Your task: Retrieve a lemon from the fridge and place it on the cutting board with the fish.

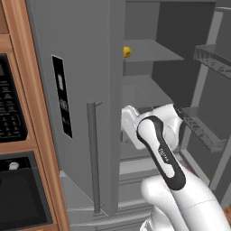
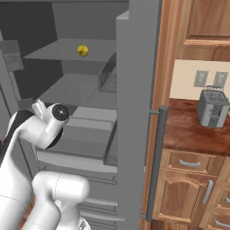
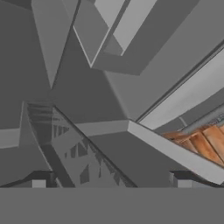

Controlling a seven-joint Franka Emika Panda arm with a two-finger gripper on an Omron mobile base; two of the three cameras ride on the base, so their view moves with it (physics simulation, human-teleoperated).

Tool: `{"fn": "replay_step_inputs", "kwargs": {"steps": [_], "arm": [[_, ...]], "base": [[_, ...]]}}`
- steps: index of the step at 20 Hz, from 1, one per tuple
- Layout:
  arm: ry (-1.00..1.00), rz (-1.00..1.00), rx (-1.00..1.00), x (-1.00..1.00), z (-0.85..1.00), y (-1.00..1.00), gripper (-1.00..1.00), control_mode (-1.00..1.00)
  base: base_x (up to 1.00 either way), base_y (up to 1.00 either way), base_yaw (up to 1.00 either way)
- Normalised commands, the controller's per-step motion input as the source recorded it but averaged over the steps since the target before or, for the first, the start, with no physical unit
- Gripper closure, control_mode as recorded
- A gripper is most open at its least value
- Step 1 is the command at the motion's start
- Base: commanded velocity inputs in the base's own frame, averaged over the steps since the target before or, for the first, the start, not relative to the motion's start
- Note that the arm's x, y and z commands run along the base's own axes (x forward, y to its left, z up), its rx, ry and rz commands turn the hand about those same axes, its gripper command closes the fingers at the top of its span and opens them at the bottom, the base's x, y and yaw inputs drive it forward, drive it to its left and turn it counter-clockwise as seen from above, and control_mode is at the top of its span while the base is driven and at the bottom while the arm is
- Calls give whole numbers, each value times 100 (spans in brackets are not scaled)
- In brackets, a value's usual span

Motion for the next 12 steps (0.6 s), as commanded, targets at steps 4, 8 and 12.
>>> {"fn": "replay_step_inputs", "kwargs": {"steps": [4,8,12], "arm": [[0,1,0,23,-24,43,-100,-100],[0,4,0,1,-22,59,-100,-100],[0,9,1,-26,-21,77,-100,-100]], "base": [[0,0,0],[0,0,0],[0,0,0]]}}
